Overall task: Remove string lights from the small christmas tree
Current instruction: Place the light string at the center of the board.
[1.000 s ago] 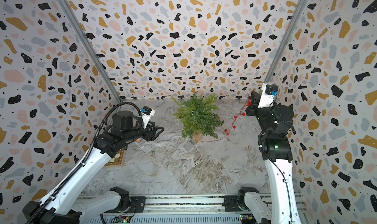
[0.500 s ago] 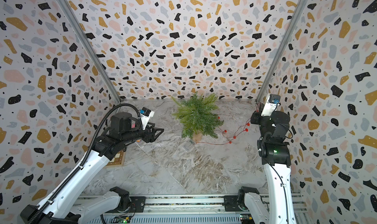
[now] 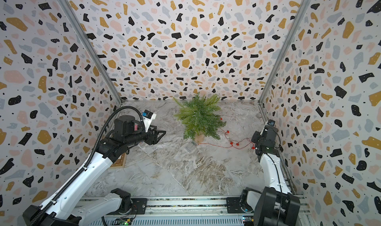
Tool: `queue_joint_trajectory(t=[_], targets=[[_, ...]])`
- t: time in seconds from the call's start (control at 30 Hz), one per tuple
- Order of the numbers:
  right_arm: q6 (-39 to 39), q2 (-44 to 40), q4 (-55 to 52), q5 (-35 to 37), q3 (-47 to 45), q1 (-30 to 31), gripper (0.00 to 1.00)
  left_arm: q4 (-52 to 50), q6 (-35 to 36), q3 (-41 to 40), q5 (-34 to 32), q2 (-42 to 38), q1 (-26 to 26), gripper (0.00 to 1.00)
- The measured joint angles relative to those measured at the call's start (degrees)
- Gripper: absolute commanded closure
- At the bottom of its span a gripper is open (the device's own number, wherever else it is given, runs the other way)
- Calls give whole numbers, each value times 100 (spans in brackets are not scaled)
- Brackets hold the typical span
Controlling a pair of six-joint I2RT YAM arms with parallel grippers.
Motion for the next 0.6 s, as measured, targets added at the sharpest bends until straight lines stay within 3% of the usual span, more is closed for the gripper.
queue_joint_trajectory(t=[0.2,0.23,0.3,0.37,0.6], targets=[[151,695,691,695,-577,-7,100,219,-192,-295,-520,0,2,31],[175,748,732,774,-647,-7,94,247,-225,-330,-577,4,2,31],[221,811,793,861,-691,4,52,295,-269,-358,-678,37,2,30],[271,833,925,942,-684,33,1,352,-310,-361,-756,109,2,27],[310,719,1399,1261,-774,743,1,632,-387,-686,-1419,232,33,25]])
